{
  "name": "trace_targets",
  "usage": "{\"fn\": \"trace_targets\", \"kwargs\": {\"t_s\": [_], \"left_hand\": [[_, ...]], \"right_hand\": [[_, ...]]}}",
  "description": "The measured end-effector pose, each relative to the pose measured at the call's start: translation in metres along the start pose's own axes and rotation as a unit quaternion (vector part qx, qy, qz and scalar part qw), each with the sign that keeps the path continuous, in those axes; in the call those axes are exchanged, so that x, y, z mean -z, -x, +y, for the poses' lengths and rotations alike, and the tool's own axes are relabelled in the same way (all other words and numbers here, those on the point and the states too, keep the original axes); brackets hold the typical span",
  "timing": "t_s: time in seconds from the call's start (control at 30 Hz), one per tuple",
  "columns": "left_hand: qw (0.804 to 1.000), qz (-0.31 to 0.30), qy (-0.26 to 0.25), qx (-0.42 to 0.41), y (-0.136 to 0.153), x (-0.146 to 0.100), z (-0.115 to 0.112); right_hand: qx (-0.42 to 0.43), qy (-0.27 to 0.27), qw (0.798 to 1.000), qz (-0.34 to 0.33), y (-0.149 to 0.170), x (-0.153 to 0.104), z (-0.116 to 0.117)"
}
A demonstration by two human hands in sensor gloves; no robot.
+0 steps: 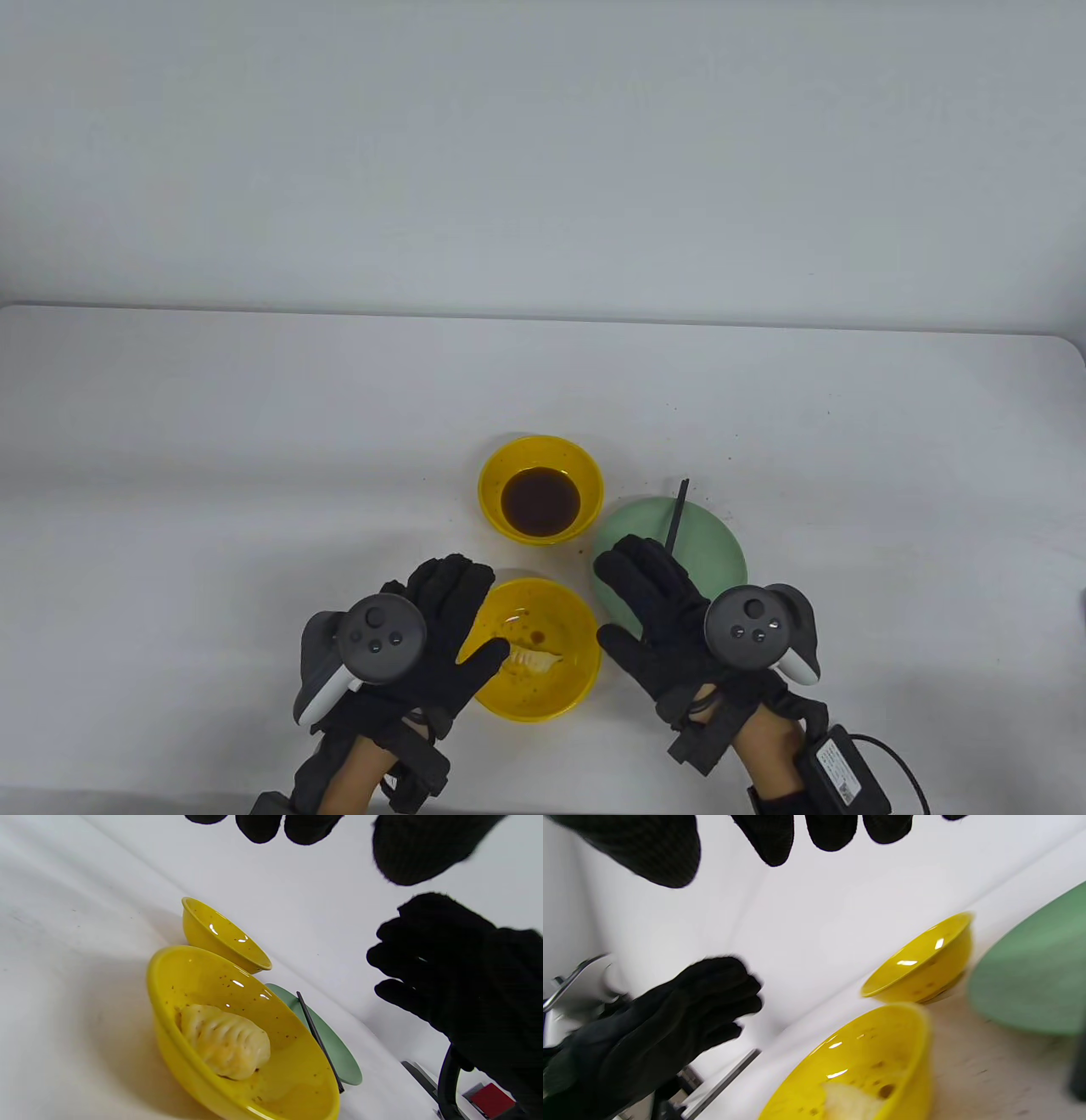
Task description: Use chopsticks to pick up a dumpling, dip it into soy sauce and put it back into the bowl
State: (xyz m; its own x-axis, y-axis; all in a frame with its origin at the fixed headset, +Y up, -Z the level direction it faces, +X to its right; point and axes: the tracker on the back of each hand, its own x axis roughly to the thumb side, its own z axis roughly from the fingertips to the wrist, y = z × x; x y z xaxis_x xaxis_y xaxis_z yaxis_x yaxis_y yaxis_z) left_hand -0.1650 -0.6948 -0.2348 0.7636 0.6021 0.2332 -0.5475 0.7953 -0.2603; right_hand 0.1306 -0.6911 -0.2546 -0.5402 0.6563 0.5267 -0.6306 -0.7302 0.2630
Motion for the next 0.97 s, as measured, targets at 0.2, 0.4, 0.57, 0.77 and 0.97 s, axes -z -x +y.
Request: {"fn": "trace_targets", "kwargs": {"t_s": [0.2, 0.4, 0.57, 0.77, 0.97], "left_hand": [[1.0, -0.004, 0.016, 0.018, -0.002, 0.002, -0.005], [0.999, -0.006, 0.017, 0.03, -0.004, 0.003, -0.007], [1.0, -0.001, 0.012, 0.027, -0.002, 0.003, -0.006], [0.999, 0.01, 0.015, 0.027, 0.0, 0.004, -0.006], [0.999, 0.017, 0.021, 0.034, 0.0, 0.004, -0.007]], "right_hand": [[-0.097, -0.02, 0.995, 0.008, -0.028, -0.002, 0.022], [-0.098, 0.004, 0.995, 0.023, -0.009, -0.006, 0.011], [-0.089, 0.008, 0.996, 0.032, -0.002, -0.006, 0.007], [-0.092, -0.011, 0.995, 0.023, -0.006, -0.003, 0.014], [-0.096, -0.014, 0.995, 0.019, -0.008, -0.004, 0.017]]}}
